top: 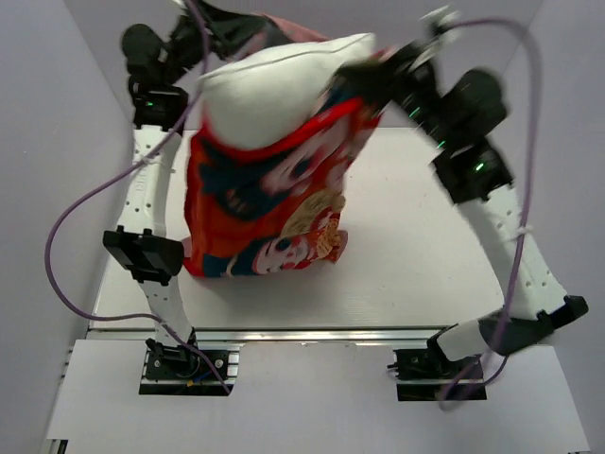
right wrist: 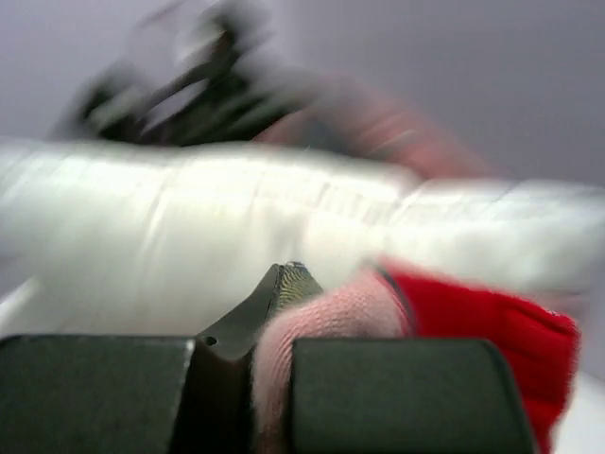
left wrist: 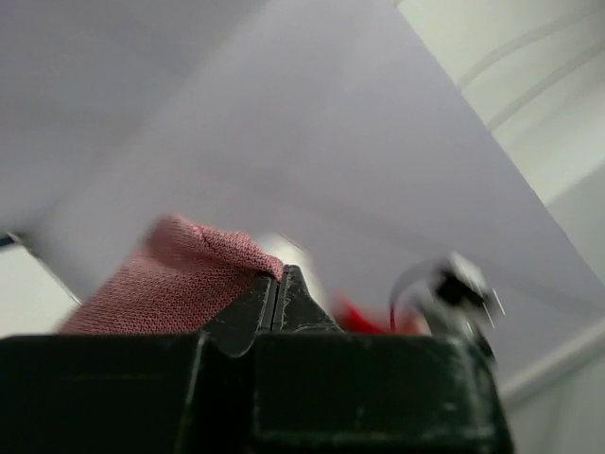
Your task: Put the pillow into the pillowcase
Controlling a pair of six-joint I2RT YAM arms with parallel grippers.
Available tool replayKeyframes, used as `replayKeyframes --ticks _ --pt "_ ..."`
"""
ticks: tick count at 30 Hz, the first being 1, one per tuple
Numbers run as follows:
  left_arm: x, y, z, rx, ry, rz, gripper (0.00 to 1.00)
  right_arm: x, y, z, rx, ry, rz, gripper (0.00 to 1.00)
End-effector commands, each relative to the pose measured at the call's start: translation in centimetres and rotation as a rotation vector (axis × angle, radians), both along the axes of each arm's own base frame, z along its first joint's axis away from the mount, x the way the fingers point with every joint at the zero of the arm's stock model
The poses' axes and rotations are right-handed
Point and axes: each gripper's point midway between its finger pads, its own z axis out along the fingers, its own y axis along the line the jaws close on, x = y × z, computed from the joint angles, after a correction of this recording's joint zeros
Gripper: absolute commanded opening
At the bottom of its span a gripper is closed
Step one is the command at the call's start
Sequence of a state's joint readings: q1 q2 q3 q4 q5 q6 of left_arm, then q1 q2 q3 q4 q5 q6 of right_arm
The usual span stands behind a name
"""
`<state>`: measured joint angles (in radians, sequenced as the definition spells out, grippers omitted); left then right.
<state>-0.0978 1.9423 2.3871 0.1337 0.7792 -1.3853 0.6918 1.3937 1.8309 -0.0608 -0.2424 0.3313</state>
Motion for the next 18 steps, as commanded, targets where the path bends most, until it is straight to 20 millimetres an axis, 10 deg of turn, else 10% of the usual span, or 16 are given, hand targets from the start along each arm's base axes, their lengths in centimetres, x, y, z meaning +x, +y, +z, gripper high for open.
replayKeyframes --ticks 1,2,4,6,7,9,10,13,16,18 --pt "-12.1 -5.5 5.2 0.028 -0.222 -0.223 0.0 8.9 -14.7 10.0 0.225 -0.202 -0.437 0.0" --pt "-13.8 -5.9 5.5 0.037 -0.238 -0.247 0.0 8.0 -16.9 13.3 0.276 -0.245 -0.457 0.0" --pt "-16.6 -5.7 6.0 0.056 -0.28 -0.228 0.0 10.1 -17.0 12.0 0.274 -0.133 -0.391 0.0" --pt "-14.0 -3.0 5.2 0.082 -0.234 -0.084 0.0 8.4 -13.2 9.5 0.215 -0.078 -0.21 0.0" --pt "-12.7 -1.5 5.1 0.086 -0.212 -0.024 0.0 2.6 -9.3 10.5 0.219 -0.141 -0.051 0.0" --pt "-8.5 2.8 4.7 0.072 -0.156 0.141 0.0 -1.1 -3.7 6.5 0.152 -0.122 0.073 0.0" --pt "-6.3 3.9 4.7 0.059 -0.143 0.189 0.0 -8.2 -0.3 6.8 0.149 -0.194 0.237 0.0" --pt "-3.1 5.3 6.4 -0.027 -0.159 0.227 0.0 -14.7 3.9 5.6 0.139 -0.154 0.404 0.0" --pt "-4.4 4.7 7.9 -0.112 -0.193 0.137 0.0 -13.3 4.4 6.3 0.132 -0.19 0.327 0.0" --pt "-6.5 3.4 8.3 -0.095 -0.204 0.085 0.0 -8.8 2.4 7.8 0.13 -0.265 0.121 0.0"
